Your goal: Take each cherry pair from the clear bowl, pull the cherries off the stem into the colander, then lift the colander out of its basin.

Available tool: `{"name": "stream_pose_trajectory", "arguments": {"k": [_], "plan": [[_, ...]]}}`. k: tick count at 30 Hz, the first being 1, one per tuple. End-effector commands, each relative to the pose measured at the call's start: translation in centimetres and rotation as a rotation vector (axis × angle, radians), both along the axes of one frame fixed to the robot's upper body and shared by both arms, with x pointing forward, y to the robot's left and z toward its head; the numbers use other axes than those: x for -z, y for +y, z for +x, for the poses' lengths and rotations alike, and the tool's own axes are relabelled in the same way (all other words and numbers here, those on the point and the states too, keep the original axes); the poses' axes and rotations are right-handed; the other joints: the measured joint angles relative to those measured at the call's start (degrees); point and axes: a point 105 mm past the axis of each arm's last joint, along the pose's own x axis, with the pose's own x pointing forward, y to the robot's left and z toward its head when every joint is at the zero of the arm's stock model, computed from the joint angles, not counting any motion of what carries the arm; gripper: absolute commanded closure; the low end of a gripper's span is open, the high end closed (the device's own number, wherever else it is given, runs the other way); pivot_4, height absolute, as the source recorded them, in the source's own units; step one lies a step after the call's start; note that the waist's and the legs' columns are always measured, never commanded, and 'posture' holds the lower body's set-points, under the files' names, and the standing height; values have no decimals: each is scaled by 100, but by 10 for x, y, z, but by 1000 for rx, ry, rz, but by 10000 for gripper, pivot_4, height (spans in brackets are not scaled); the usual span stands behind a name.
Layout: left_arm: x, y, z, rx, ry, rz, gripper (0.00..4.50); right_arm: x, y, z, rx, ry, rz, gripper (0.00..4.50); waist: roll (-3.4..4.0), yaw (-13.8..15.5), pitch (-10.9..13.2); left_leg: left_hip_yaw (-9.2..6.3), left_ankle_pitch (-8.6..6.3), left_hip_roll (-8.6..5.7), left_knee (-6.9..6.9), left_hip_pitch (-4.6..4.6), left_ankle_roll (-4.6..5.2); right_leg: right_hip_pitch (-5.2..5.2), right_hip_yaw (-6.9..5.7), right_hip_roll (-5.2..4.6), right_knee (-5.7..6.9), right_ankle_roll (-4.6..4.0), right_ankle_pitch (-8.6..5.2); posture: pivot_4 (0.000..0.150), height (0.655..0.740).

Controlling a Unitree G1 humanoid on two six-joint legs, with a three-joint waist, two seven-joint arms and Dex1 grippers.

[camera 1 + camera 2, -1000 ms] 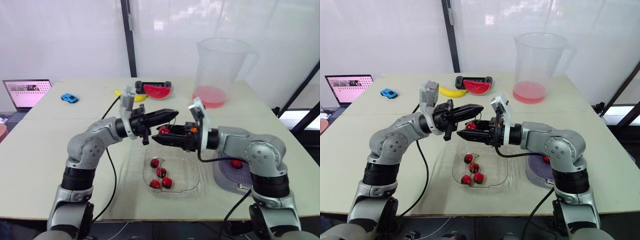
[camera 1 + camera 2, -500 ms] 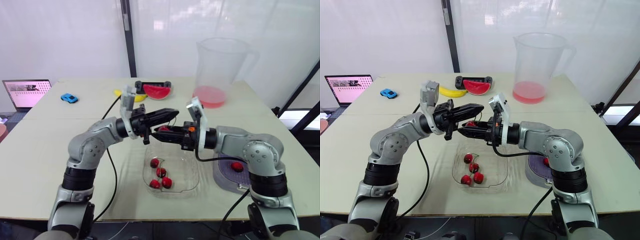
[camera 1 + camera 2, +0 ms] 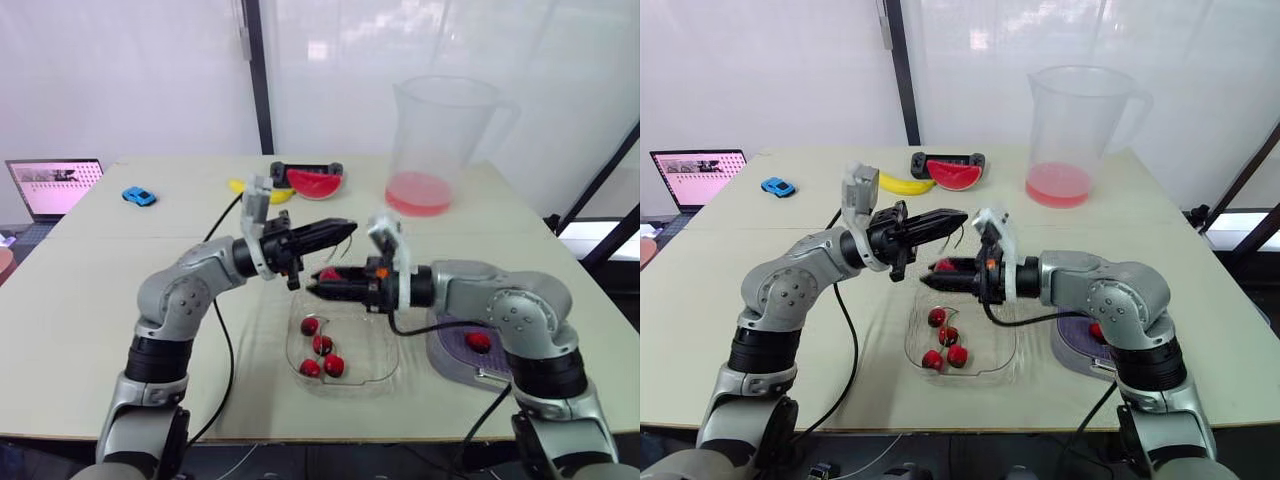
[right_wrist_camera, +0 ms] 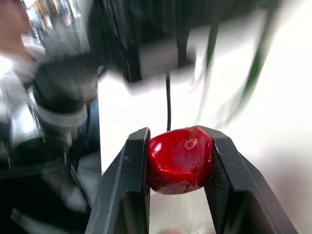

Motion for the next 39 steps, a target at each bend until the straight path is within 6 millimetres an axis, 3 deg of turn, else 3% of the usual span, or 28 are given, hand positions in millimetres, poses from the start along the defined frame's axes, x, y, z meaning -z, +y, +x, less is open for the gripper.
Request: {"name": "stream_pose_trajectory", "arguments": {"k": [1,5,9,14,17,20,24,26,28,32,39], "plan": [[-14,-1,-7,18,-67,-21,45000,-5,-1,-5,-19,-44,-16,35279,0,-1,0,0,0,0,0,0,0,-1,0,0,0,0,0,1500,7400],[-15,0,-5,12,-71,-23,45000,-10,-11,-5,-1,-67,-32,35279,0,3,0,0,0,0,-1,0,0,-1,0,1,0,0,0,1500,7400],[-16,3,-3,1,-75,-21,45000,-36,-44,-6,38,-141,-51,35279,0,46,1,-1,0,0,3,-3,1,4,-2,-2,-5,0,0,1500,7400],[-12,14,-4,-21,-71,-9,45000,-51,-125,6,237,-250,-343,35279,0,43,2,0,-3,-4,4,-5,6,8,-8,0,-12,0,0,1500,7400],[-7,20,-6,-35,-67,6,45000,-39,-178,8,306,-276,-633,35279,2,26,2,6,-5,-3,-2,-2,9,7,-7,3,-14,0,0,1500,7400],[0,26,-5,-61,-58,24,45000,-25,-208,3,284,-254,-821,35279,3,-16,2,12,-5,1,-6,1,9,6,-4,4,-15,0,-1,1500,7400],[6,30,-7,-77,-45,41,45000,-5,-216,6,261,-241,-867,35279,7,-41,2,17,-5,7,-11,10,8,7,5,5,-13,0,-1,1500,7400],[10,30,-10,-67,-40,67,45000,5,-220,10,283,-224,-871,25238,7,-13,2,16,-5,8,-10,9,8,7,5,5,-13,0,-1,1500,7400],[11,31,-12,-67,-39,76,45000,8,-220,12,298,-219,-864,18513,7,12,3,16,-5,10,-10,9,8,7,6,0,-14,0,-1,1500,7400],[12,32,-13,-70,-36,82,45000,-1,-217,13,320,-226,-822,90,8,55,3,13,-3,10,-5,7,5,11,6,-3,-14,0,-1,1500,7400],[14,35,-12,-72,-33,94,45000,-52,-197,3,279,-257,-550,90,12,37,5,13,-3,9,-8,7,5,9,6,-1,-14,0,-1,1500,7400]]}}
